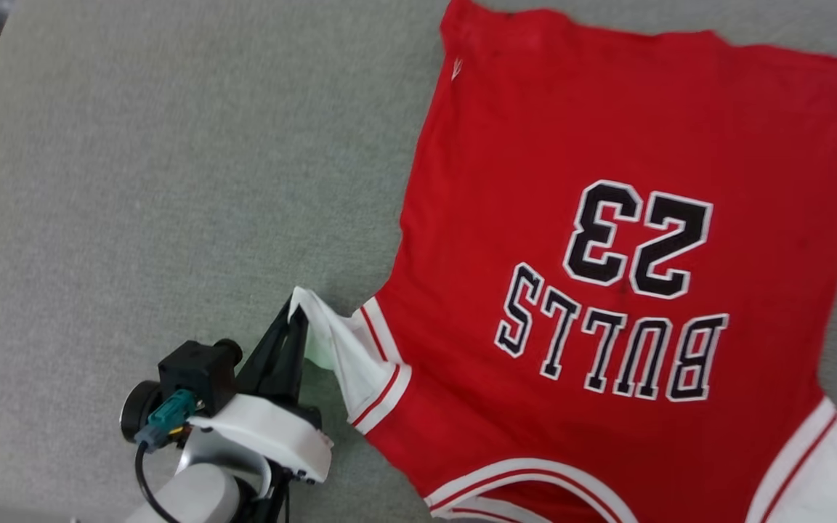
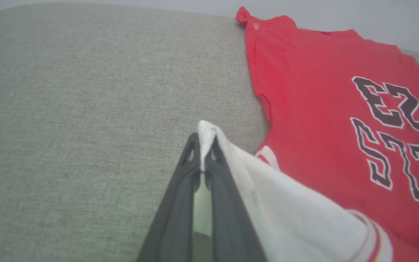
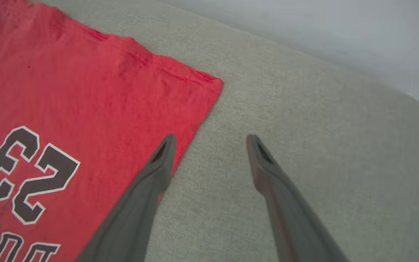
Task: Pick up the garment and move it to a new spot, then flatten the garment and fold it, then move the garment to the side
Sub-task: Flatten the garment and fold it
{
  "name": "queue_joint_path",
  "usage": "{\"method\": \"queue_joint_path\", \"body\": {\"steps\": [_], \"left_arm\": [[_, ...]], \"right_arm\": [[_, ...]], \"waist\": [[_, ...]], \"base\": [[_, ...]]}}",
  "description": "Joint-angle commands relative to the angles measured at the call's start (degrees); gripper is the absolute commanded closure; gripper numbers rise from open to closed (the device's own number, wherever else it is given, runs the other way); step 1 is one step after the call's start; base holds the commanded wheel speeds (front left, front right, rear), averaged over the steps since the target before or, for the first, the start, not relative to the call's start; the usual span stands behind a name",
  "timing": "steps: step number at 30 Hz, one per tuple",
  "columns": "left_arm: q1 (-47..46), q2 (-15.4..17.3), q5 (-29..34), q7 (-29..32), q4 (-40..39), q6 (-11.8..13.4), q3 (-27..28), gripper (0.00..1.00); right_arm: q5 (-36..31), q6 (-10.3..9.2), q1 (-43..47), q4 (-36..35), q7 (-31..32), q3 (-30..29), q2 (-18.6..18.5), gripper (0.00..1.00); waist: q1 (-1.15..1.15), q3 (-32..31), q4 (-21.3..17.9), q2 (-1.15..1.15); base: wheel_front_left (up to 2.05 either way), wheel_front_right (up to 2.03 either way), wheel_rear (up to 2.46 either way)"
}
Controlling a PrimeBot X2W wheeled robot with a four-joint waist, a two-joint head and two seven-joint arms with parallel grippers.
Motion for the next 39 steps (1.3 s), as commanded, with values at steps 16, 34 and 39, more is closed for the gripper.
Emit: {"method": "queue_joint_path", "body": {"steps": [16,34,39], "left_arm": [[-3.9,-5.5,4.2,-0.3,1.0,-2.9,0.8,1.0],[1.3,-6.8,5.2,-0.3,4.7,-5.4,5.4,1.0],[4.6,-5.4,4.6,-0.3,4.9,-4.9,6.5,1.0]], "right_arm": [[-6.5,-0.05,-10.2,16.9,13.5,3.9,5.1,0.0],[0.5,-0.05,-4.3,8.6,-6.1,11.0,-1.5,1.0],[5.4,-0.05,4.7,1.9,-10.9,13.4,-7.6,1.0]], "waist": [[-0.02,11.5,7.0,0.0],[-0.02,0.7,2.7,0.0],[-0.02,-4.8,0.5,0.0]], "base": [[0.0,0.0,0.0],[0.0,0.0,0.0],[0.0,0.0,0.0]]}}
